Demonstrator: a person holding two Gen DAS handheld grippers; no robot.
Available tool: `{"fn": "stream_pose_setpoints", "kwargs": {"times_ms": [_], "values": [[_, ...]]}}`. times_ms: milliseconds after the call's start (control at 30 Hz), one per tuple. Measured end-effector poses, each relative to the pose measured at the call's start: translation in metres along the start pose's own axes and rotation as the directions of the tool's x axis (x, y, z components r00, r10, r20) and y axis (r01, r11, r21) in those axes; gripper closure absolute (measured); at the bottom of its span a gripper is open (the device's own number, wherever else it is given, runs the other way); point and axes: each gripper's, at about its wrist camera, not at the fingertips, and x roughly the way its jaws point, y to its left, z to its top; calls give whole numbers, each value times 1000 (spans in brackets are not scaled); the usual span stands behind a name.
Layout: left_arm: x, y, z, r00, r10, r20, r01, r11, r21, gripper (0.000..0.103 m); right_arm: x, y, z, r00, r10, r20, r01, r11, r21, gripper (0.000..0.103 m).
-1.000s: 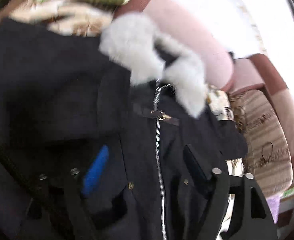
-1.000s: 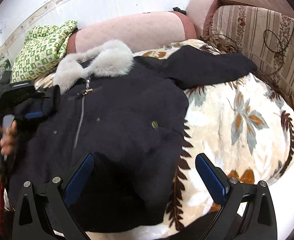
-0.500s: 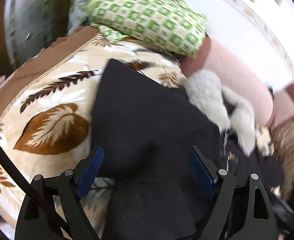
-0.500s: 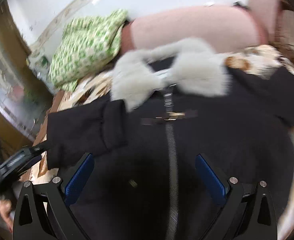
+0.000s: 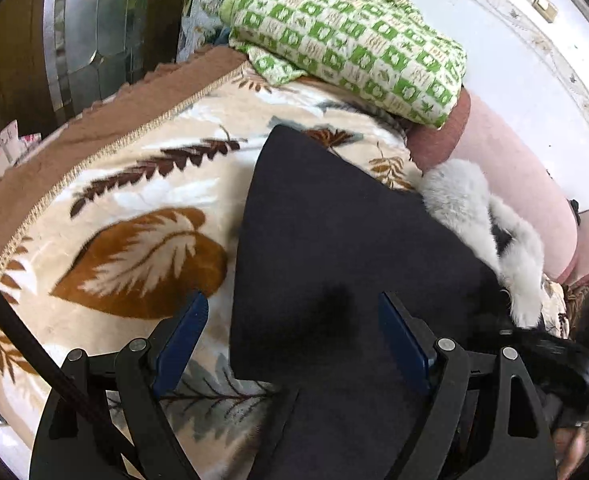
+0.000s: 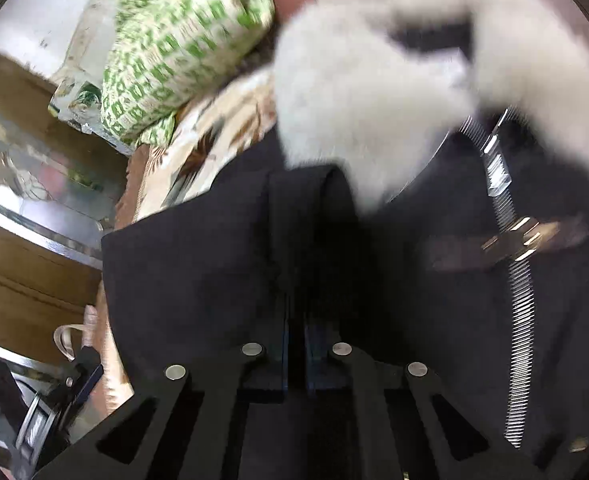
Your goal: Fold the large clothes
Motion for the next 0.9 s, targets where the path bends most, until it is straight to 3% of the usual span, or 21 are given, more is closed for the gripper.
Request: {"fn": "stream_pose_setpoints", "kwargs": {"times_ms": [133,300,433,500,600,700,800,900], "values": [[8,-3,-4,1000,3,-28,-3,1000,-3,18,-47,-21,5,991,-94,92,96,995,-18,96],[18,-12,-11,998,-3,-59,4,1000,4,18,-100,-77,9,944,-280,177,273,960,63,96],[29,-24,-19,997,27,-75,-24,999,43,18,-121,-135,5,885,-429,182,404,900,161,96],[36,-29,-23,995,33,-96,-28,998,62,18,-122,-164,2,881,-451,143,421,885,198,96],[47,-35,-30,990,48,-134,-37,996,85,18,-109,-192,0,908,-410,81,377,887,266,96],[60,-38,-38,981,87,-175,-68,992,110,18,-94,-207,-2,920,-390,36,362,882,301,96],[72,-39,-45,969,121,-216,-96,988,121,18,-83,-213,-5,920,-391,27,363,876,317,96],[70,-43,-47,971,144,-193,-117,983,143,18,-83,-211,-8,914,-404,42,374,876,304,95]]}}
